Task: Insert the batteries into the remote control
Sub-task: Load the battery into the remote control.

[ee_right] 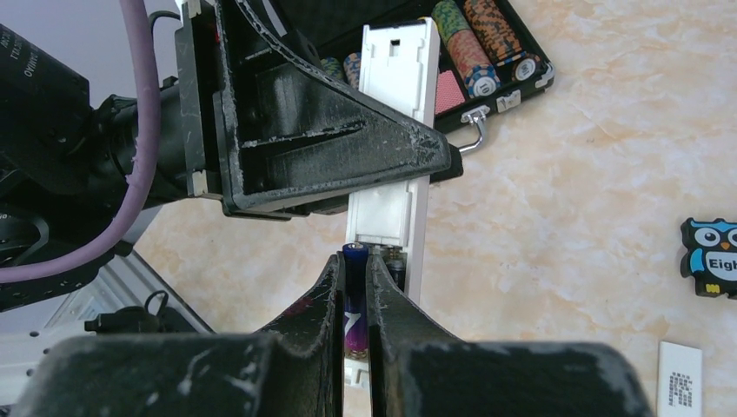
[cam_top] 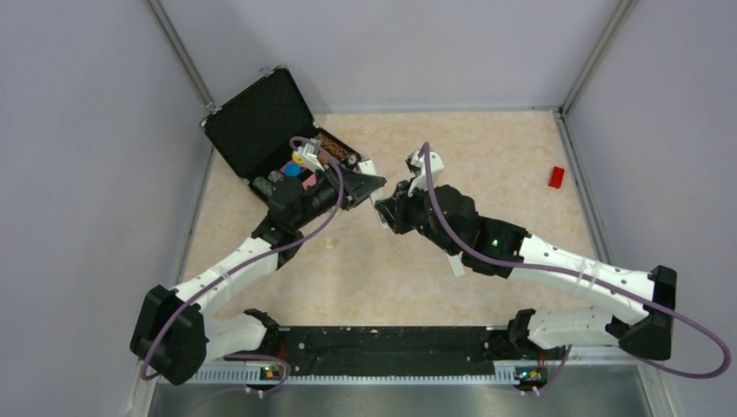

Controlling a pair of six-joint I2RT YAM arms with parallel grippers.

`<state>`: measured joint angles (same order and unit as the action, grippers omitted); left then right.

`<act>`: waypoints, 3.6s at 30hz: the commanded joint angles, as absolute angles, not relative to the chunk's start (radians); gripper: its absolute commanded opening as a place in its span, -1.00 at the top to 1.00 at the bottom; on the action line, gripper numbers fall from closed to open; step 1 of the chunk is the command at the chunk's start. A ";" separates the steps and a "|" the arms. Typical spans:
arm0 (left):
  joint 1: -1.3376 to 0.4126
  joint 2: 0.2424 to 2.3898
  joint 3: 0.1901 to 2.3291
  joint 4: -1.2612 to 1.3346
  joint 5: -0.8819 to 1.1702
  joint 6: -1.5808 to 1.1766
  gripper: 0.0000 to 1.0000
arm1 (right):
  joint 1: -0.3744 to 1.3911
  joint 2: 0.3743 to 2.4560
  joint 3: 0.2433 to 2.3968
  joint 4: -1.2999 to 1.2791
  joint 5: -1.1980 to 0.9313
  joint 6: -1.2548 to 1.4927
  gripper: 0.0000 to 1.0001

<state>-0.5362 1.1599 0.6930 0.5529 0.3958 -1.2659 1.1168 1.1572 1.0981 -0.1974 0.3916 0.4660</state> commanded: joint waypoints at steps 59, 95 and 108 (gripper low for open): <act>-0.534 1.072 0.651 0.604 0.371 -1.277 1.00 | 1.135 1.209 1.254 -0.441 0.474 0.594 0.23; -0.535 1.072 0.631 0.721 0.464 -1.285 1.00 | 0.938 1.128 1.171 -0.411 0.115 1.018 -0.47; -0.535 1.063 0.649 0.719 0.460 -1.290 1.00 | 0.911 1.133 1.123 -0.396 0.057 1.039 -0.20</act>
